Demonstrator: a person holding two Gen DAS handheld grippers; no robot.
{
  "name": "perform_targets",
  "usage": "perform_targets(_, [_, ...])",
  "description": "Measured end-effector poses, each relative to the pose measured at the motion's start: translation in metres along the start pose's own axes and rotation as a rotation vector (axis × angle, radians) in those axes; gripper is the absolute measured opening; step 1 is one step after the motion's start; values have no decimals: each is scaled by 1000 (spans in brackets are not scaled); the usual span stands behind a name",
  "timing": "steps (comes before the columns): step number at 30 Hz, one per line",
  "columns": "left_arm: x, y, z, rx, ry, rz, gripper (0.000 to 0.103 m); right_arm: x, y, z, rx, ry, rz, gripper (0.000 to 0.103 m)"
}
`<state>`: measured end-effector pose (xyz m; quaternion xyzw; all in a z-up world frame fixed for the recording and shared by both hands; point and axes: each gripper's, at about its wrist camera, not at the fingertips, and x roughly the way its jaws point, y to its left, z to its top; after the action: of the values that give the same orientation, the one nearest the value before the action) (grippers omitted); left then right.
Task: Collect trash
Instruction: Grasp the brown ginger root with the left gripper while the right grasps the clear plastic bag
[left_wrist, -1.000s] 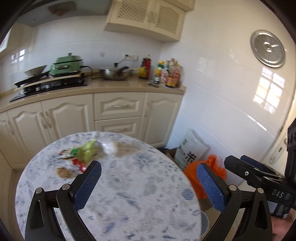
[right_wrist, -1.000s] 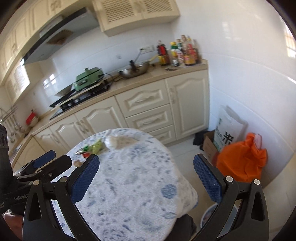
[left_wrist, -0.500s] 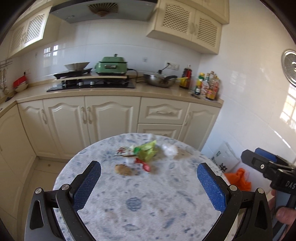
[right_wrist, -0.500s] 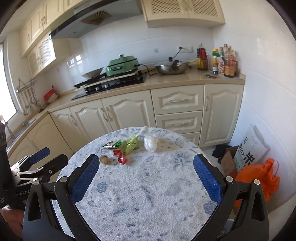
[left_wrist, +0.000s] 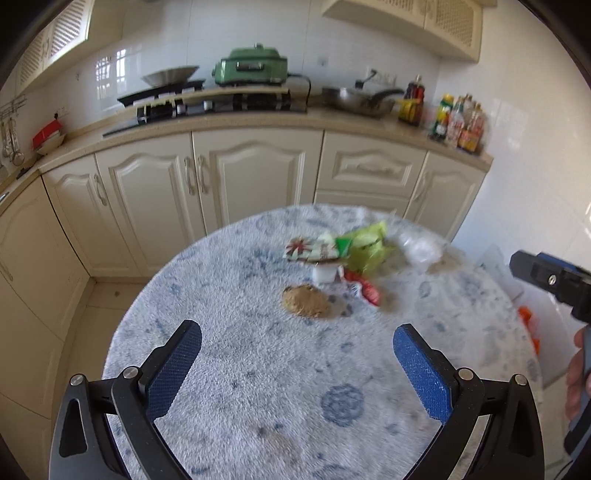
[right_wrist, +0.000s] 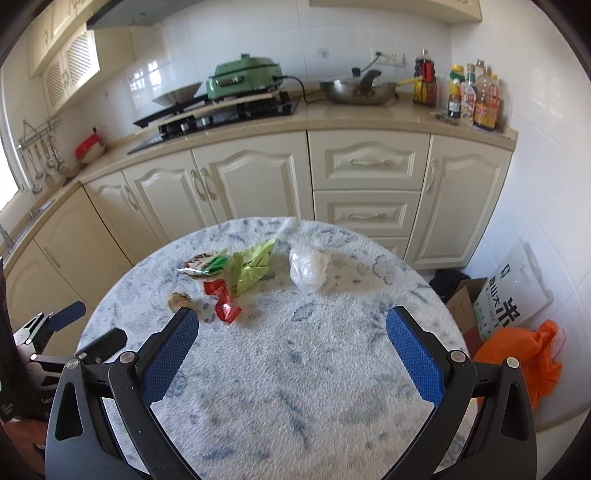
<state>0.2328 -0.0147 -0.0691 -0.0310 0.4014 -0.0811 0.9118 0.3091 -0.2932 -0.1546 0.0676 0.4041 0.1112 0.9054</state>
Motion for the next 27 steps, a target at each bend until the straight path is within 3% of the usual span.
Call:
perform_targets(13, [136,-9,38,7,105,46,99,122,-24,19,29,124,-61,101])
perform_targets(16, [154,-15,42,19,111,30,86,148,-23,24,6,150,-81,90])
perform_targets(17, [157,-17,40,24,114,29,76,155,-23,24,3,160,-76,83])
perform_targets(19, [163,-22,41,49,105,41,68,169,-23,24,-2,194,-60,62])
perform_targets(20, [162,-23,41,52,96,22,57,171,-23,24,-3,190,-58,52])
perform_targets(21, [162,-23,41,47,93,5,53,169,-23,24,-8,179,-57,44])
perform_targets(23, [163,-23,41,42,89,-4,42,167,-24,22,1,178,-39,43])
perform_targets(27, [163,-17,40,7,95,-46,42,150,-28,13,22,166,-8,43])
